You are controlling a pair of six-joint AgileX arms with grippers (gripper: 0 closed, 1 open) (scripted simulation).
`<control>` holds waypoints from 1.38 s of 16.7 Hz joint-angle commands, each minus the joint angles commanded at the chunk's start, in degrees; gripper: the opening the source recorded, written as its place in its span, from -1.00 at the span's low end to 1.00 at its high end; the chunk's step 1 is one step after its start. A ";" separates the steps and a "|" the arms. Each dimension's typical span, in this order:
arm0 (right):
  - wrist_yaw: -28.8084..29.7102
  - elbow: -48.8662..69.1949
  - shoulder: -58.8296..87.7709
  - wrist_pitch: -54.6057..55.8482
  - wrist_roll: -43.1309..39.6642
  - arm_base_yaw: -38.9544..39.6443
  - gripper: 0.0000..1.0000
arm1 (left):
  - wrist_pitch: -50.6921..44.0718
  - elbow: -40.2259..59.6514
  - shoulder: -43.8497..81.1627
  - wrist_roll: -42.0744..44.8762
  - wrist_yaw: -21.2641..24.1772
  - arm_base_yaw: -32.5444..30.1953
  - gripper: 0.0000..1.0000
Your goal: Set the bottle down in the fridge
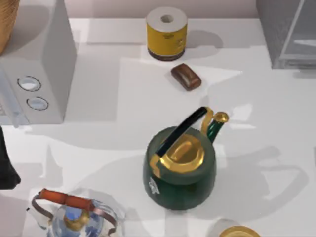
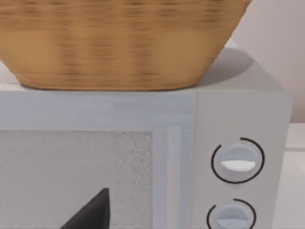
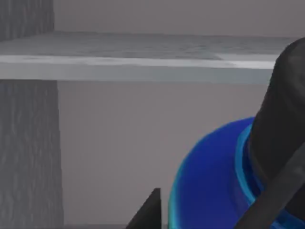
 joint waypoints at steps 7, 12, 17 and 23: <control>-5.75 9.49 25.19 9.19 0.49 -3.16 -0.98 | 0.00 0.00 0.00 0.00 0.00 0.00 1.00; -6.33 10.09 26.87 9.31 0.55 -3.35 -0.98 | 0.00 0.00 0.00 0.00 0.00 0.00 1.00; -5.99 13.53 29.56 7.49 0.63 -2.61 -0.98 | 0.00 0.00 0.00 0.00 0.00 0.00 1.00; -4.89 24.63 35.22 2.46 0.52 -1.60 -0.98 | 0.00 0.00 0.00 0.00 0.00 0.00 1.00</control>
